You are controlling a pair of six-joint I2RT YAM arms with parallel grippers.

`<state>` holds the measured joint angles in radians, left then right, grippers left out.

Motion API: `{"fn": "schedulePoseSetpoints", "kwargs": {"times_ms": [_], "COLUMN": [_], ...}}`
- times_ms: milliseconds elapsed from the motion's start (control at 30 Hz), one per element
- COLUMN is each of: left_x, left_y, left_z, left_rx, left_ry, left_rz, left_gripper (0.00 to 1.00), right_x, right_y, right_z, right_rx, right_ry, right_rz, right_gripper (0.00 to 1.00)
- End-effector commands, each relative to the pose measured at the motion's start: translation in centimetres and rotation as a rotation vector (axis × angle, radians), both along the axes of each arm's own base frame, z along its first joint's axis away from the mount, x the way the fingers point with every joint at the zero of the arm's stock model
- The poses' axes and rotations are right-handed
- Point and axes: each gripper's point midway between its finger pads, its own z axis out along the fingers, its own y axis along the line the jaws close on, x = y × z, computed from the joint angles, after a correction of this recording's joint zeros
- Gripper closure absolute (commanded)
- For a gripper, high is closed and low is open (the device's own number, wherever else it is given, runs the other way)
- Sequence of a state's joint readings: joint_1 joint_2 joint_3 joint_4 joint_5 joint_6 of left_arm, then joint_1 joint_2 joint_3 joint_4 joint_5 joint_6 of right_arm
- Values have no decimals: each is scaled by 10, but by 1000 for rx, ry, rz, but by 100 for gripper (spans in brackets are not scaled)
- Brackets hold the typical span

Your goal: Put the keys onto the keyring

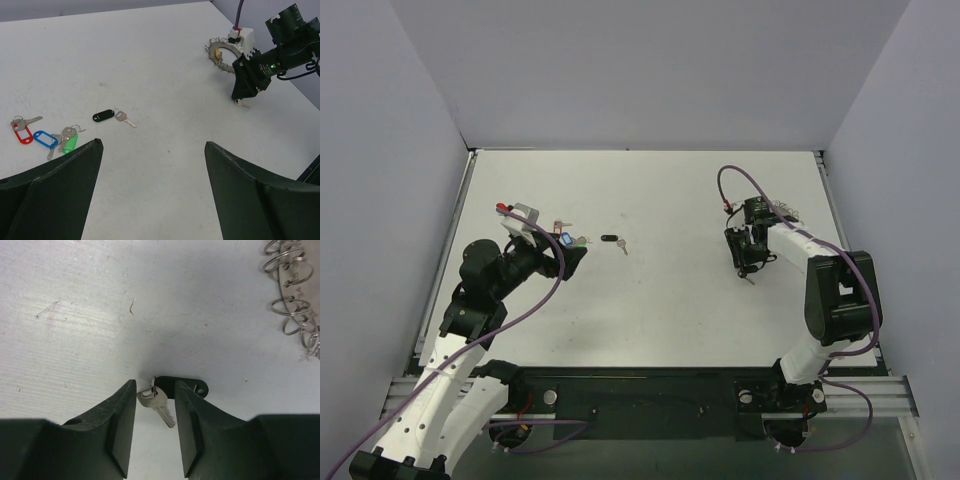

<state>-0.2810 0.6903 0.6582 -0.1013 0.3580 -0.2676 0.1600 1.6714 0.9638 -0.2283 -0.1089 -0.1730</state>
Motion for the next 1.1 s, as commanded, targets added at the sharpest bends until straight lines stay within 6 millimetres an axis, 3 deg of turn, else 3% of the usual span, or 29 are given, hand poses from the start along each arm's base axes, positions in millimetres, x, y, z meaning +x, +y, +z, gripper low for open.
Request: {"fn": "schedulePoseSetpoints", "kwargs": {"times_ms": [0, 200, 400, 433, 567, 667, 700, 733, 800, 833, 867, 900, 933, 967, 1000, 1033, 1067], "left_x": [-1, -1, -1, -1, -2, -4, -5, -5, -6, -7, -7, -7, -8, -7, -7, -8, -7], "left_y": [-3, -3, -3, -4, -4, -5, -6, -7, -9, -10, -10, -10, -10, -9, -9, -9, -10], "left_z": [21, 20, 21, 20, 20, 24, 24, 25, 26, 26, 25, 25, 27, 26, 26, 27, 26], "left_rx": [-9, -9, -17, -19, -22, -36, -41, -45, -53, -55, -54, -54, -55, -55, -54, -55, -54], "left_ry": [-71, -69, -67, -64, -61, -67, -67, -69, -67, -66, -61, -61, -67, -66, -64, -67, -64], "left_rz": [-23, -20, -23, -24, -25, -32, -37, -40, -53, -61, -62, -61, -61, -56, -55, -58, -58], "left_gripper": [7, 7, 7, 7, 6, 6, 5, 5, 4, 4, 4, 4, 3, 3, 3, 3, 3], "right_x": [8, 9, -9, -10, -17, -13, -13, 0, 1, 3, -19, -13, -26, -22, -25, -23, -24], "right_y": [1, -6, -4, -13, -16, -24, -29, -37, -48, -41, -36, -28, -20, -18, -9, -16, -4], "right_z": [34, 65, 98, 101, 124, 146, 140, 153, 136, 131, 118, 118, 113, 107, 102, 93, 89], "right_rx": [65, 127, 223, 229, 245, 211, 205, 184, 169, 194, 196, 244, 278, 285, 276, 205, 159], "right_ry": [-46, -86, -119, -129, -224, -355, -372, -463, -449, -397, -256, -195, -100, -50, -13, 15, 34], "right_rz": [-33, -5, 119, 106, 150, 131, 105, 54, -59, -4, 66, 99, 106, 105, 126, 117, 159], "right_gripper": [64, 59, 58, 57, 57, 57, 57, 41, 12, 11, 11, 21, 26, 33, 33, 33, 33]}}
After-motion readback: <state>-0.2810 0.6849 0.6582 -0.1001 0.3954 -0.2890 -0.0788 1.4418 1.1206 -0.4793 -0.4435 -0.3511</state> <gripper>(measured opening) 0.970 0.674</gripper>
